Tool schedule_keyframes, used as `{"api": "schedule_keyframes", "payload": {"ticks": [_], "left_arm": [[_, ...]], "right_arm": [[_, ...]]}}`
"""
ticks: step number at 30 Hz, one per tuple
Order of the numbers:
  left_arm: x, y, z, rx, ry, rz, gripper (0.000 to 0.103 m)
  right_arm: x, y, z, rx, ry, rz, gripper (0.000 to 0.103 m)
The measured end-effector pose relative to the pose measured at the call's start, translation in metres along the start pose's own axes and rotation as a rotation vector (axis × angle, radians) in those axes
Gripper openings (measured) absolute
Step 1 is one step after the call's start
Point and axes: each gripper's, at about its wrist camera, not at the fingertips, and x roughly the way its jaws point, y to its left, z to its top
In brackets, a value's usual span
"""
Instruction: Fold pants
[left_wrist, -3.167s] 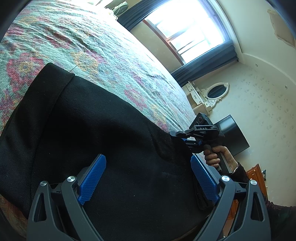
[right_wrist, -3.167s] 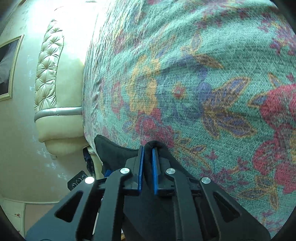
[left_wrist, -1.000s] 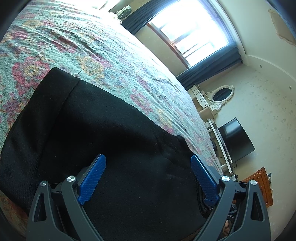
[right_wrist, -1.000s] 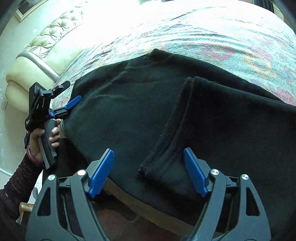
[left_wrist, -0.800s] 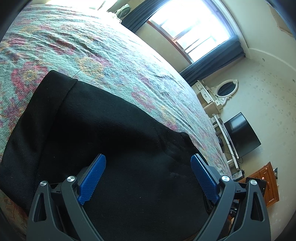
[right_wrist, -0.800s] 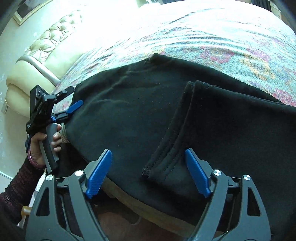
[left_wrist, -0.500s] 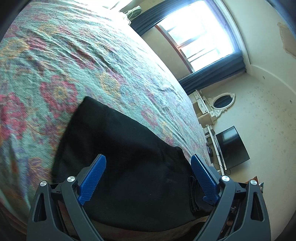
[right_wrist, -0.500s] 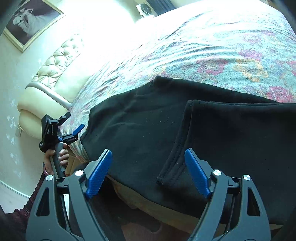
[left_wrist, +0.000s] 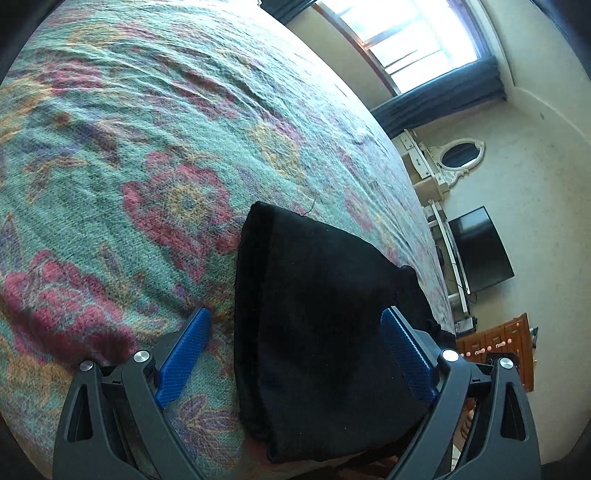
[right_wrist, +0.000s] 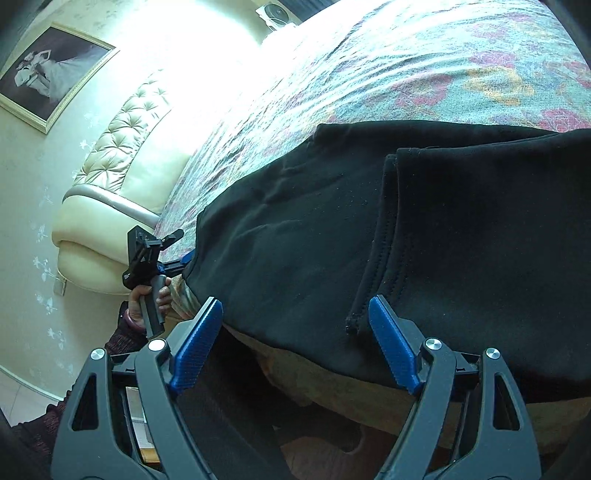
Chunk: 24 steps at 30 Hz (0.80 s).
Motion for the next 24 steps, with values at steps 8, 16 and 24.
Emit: {"api": "schedule_keyframes", "payload": {"ticks": [8, 16, 24], "left_arm": [[0.022, -0.014, -0.007, 0.018, 0.066, -0.13, 0.092], [0.032, -0.023, -0.004, -0.001, 0.103, -0.046, 0.067], [0.032, -0.044, -0.002, 0.0, 0.115, 0.008, 0.028]], "right_arm": [[0.001, 0.007, -0.008, 0.031, 0.019, 0.057, 0.082], [0.001, -0.004, -0.016, 0.078, 0.011, 0.068, 0.082], [-0.012, -0.011, -0.019, 0.1, -0.024, 0.07, 0.082]]}}
